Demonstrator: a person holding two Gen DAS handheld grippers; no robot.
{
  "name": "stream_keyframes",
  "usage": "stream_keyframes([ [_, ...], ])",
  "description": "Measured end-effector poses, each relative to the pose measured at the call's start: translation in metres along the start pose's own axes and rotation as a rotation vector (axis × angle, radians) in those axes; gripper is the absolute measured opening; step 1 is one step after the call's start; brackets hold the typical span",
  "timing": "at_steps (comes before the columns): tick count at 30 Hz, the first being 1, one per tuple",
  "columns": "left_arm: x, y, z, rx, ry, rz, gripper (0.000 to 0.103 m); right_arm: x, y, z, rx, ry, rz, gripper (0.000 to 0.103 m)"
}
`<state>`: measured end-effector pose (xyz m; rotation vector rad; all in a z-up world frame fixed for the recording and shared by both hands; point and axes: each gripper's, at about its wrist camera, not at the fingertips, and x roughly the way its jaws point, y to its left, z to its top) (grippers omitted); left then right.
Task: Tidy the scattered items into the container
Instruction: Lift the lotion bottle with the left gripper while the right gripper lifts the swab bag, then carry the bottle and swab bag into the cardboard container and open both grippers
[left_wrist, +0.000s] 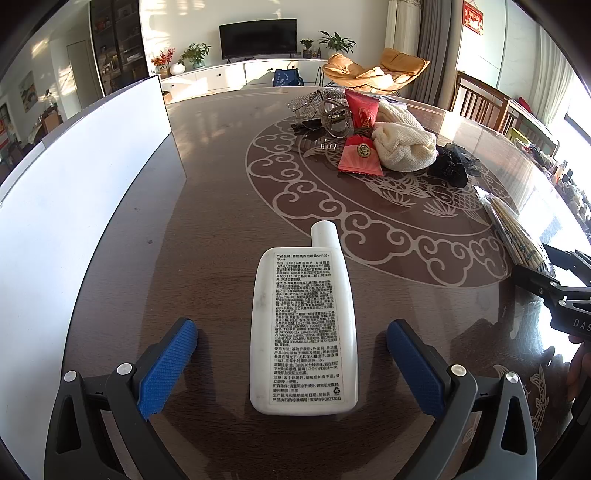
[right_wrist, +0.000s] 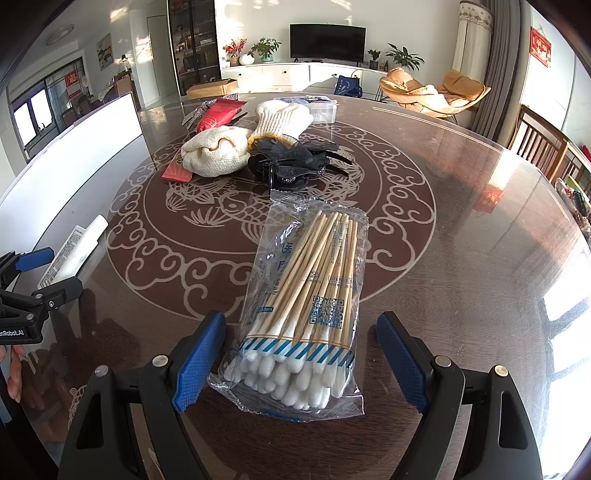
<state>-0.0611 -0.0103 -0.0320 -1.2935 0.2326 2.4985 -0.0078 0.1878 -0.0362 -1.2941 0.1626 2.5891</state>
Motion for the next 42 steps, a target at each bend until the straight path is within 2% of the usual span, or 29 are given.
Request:
stream_keyframes([
  [12,-0.001,0.001,-0.002,0.01,0.002,-0.006,0.103,0.0,0.0,0.0,0.001,0.0,0.001,0.085],
  [18,-0.003,-0.001,-0.003,-0.023,0.004,0.022,0.103,0.0,0.0,0.0,0.003,0.0,0.004,0.085],
  [20,-0.004,-0.002,-0.005,-0.002,0.01,0.004,0.103,0.001,0.0,0.0,0.004,-0.001,0.006,0.085],
  [22,-0.004,-0.002,-0.004,0.011,0.021,-0.013,0.103,-0.001,-0.002,0.0,0.015,-0.008,0.006,0.081],
  [23,-0.005,-0.001,-0.005,0.012,0.017,-0.012,0.099,-0.002,-0.002,0.0,0.016,-0.02,-0.002,0.055],
  [24,-0.009,0.001,-0.005,0.012,0.001,-0.014,0.072,-0.004,-0.001,0.0,0.015,-0.028,-0.015,0.042],
  [25,-0.015,0.003,-0.004,0.009,-0.011,-0.024,0.055,-0.006,-0.001,-0.001,0.016,-0.031,-0.016,0.041],
  [26,-0.018,0.007,-0.004,-0.01,-0.007,-0.049,0.05,-0.007,-0.001,-0.001,0.016,-0.032,-0.014,0.039],
  [28,-0.025,0.017,-0.009,-0.068,-0.013,-0.104,0.05,-0.013,-0.001,-0.005,0.032,-0.034,0.007,0.037],
  [29,-0.029,0.02,-0.012,-0.084,-0.015,-0.108,0.05,-0.019,-0.001,-0.008,0.042,-0.042,0.028,0.037],
  [33,-0.051,0.021,-0.028,-0.114,-0.045,-0.111,0.05,-0.051,0.011,-0.018,0.012,-0.112,0.08,0.037],
  [37,-0.063,0.016,-0.036,-0.118,-0.058,-0.1,0.05,-0.053,0.018,-0.025,0.036,-0.091,0.152,0.037],
  [39,-0.074,0.015,-0.037,-0.126,-0.082,-0.101,0.05,-0.058,0.022,-0.025,0.071,-0.099,0.203,0.037],
  [42,-0.093,0.017,-0.037,-0.152,-0.112,-0.113,0.05,-0.07,0.038,-0.018,0.055,-0.122,0.253,0.037],
])
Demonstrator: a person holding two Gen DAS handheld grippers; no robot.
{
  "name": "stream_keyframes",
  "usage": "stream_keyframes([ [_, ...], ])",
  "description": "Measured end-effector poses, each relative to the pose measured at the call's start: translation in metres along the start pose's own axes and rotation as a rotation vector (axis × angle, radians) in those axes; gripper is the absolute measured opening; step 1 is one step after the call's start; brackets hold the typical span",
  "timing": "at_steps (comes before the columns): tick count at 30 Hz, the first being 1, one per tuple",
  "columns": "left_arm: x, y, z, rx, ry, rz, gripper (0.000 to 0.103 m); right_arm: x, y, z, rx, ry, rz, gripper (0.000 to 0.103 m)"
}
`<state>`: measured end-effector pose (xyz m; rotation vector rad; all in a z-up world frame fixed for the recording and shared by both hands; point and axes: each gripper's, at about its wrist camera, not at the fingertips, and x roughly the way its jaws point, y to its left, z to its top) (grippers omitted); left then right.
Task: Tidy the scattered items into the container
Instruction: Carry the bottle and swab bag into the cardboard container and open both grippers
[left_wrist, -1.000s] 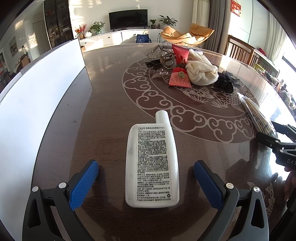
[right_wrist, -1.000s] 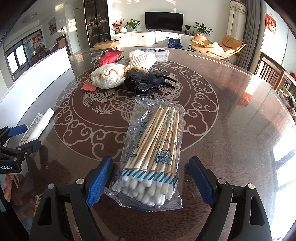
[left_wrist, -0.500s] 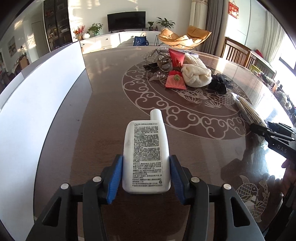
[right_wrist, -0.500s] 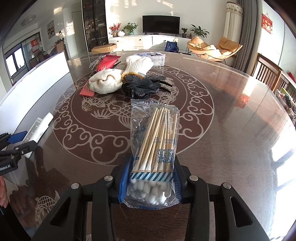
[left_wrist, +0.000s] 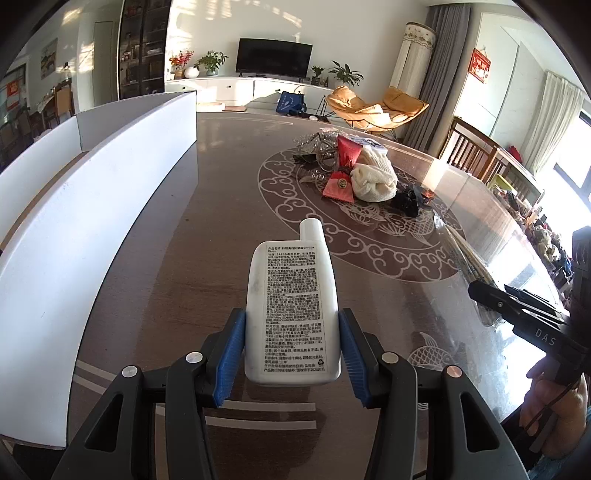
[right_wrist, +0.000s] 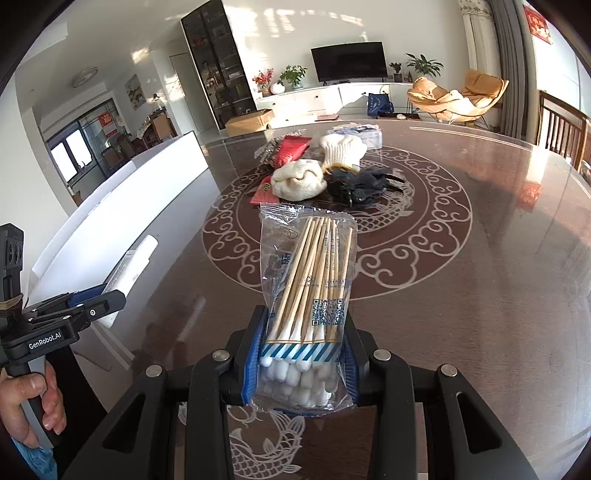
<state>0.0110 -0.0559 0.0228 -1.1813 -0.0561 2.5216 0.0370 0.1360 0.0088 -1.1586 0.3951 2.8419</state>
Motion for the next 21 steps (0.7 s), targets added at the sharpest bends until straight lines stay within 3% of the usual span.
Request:
stream_keyframes([
  [7,-0.064,0.037,0.029,-0.078,-0.107,0.011,0.05,-0.008,0.072,0.043,-0.07,-0.068,0.162,0.037],
  [12,-0.109,0.106,0.059,-0.15,-0.162,0.089,0.05,0.007,0.157,0.095,-0.159,-0.099,0.309,0.037],
  [17,-0.113,0.193,0.09,-0.234,-0.135,0.207,0.05,0.045,0.256,0.146,-0.261,-0.096,0.432,0.037],
  [21,-0.087,0.244,0.099,-0.292,-0.063,0.272,0.05,0.101,0.32,0.176,-0.34,-0.048,0.424,0.037],
])
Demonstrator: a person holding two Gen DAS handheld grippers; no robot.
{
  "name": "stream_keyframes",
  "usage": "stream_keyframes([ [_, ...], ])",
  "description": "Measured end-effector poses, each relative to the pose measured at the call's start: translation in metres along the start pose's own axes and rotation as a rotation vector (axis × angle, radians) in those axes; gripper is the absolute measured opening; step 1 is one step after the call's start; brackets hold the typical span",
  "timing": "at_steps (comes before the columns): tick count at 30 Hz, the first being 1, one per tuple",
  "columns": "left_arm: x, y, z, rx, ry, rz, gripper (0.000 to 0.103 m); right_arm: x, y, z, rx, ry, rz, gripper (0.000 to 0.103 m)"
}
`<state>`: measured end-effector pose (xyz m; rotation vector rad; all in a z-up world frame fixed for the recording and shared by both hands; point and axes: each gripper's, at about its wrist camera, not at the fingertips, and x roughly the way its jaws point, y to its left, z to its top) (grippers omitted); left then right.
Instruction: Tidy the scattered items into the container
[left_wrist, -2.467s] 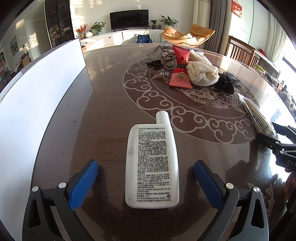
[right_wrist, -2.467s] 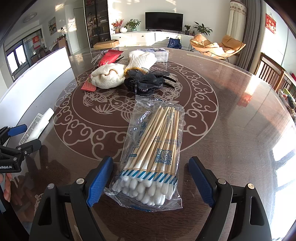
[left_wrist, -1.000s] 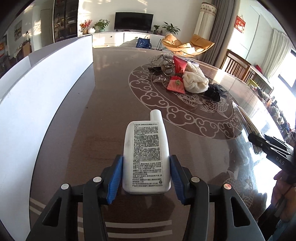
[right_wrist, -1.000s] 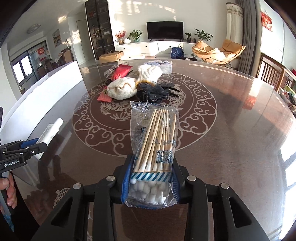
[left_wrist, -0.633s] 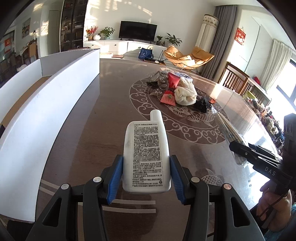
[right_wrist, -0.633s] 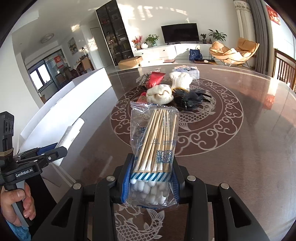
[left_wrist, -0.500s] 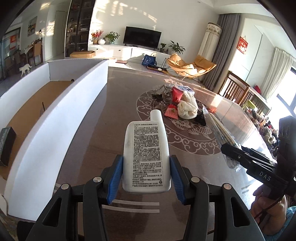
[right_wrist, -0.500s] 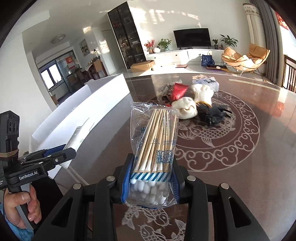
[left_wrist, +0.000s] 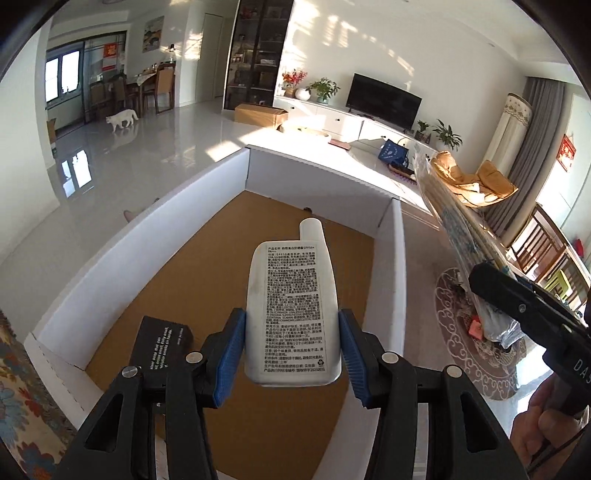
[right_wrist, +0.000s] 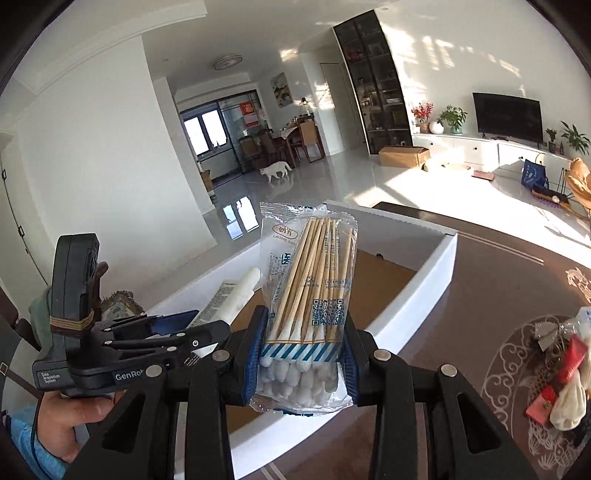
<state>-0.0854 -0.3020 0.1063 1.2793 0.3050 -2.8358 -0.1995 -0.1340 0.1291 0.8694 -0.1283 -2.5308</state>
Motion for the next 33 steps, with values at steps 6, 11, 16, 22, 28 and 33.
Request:
stream_keyframes([
  [6,0.052,0.021,0.0,-0.031,0.126,0.035,0.05,0.094,0.003,0.017,-0.058,0.135,-0.051,0.038],
  [11,0.073,0.025,0.001,-0.072,0.221,0.077,0.066,0.141,-0.007,0.014,-0.032,0.248,-0.05,0.071],
  [16,0.053,0.011,-0.01,-0.043,0.135,0.102,0.071,0.095,-0.015,0.008,-0.055,0.162,-0.082,0.071],
  [22,-0.013,-0.094,-0.028,0.119,-0.041,-0.102,0.072,-0.034,-0.061,-0.058,-0.045,-0.018,-0.209,0.072],
  [28,-0.009,-0.226,-0.107,0.258,-0.021,-0.336,0.103,-0.153,-0.16,-0.181,0.118,0.06,-0.487,0.072],
  [33,0.063,-0.291,-0.17,0.394,0.139,-0.343,0.103,-0.223,-0.23,-0.248,0.292,0.152,-0.653,0.072],
])
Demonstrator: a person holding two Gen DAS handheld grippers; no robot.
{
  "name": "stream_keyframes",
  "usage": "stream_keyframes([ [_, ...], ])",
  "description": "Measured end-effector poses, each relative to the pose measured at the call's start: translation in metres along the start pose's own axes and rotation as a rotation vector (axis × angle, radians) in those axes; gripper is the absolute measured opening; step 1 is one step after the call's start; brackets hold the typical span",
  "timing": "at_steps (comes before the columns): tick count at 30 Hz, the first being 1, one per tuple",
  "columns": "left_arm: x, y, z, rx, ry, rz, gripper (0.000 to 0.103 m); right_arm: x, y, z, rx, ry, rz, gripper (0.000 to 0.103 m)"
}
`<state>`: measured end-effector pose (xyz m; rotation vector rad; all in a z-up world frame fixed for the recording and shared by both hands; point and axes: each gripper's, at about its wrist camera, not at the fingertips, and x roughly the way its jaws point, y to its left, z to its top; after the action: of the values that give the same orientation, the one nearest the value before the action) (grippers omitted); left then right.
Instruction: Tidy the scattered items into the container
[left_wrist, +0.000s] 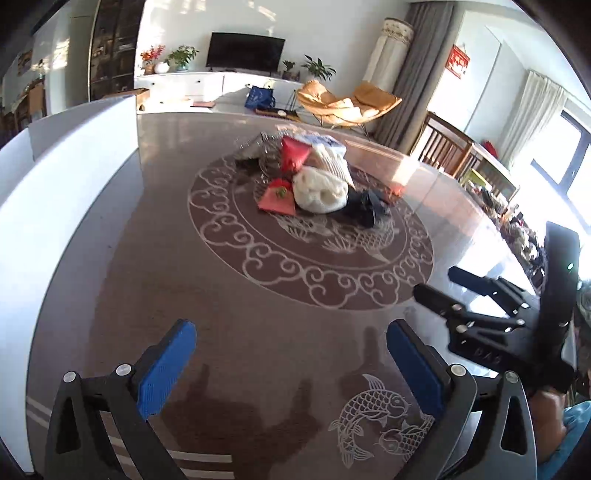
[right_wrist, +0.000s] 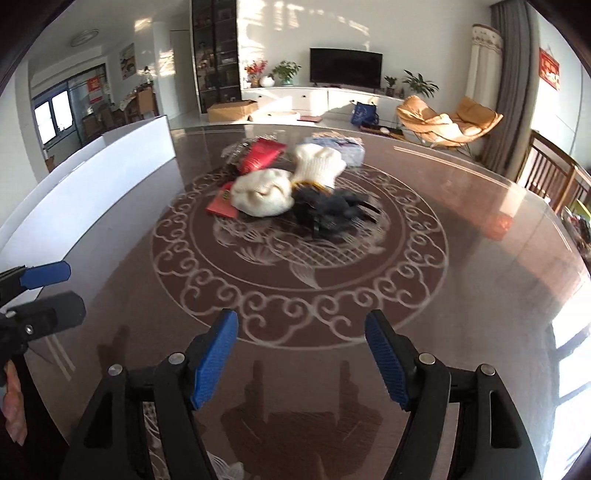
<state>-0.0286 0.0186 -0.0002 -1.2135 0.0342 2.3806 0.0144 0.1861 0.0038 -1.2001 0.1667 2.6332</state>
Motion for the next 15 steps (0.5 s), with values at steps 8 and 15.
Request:
stream_keyframes([
  [8,0.018,0.016,-0.004,-0.021,0.0,-0.005,0.103,0.007,-0.03,-0.018,0.081,0.025,-0.01,0.073],
  [15,0.02,0.01,-0.007,-0.002,-0.01,0.035,0.103,0.019,-0.017,-0.015,0.058,0.057,-0.036,0.077],
])
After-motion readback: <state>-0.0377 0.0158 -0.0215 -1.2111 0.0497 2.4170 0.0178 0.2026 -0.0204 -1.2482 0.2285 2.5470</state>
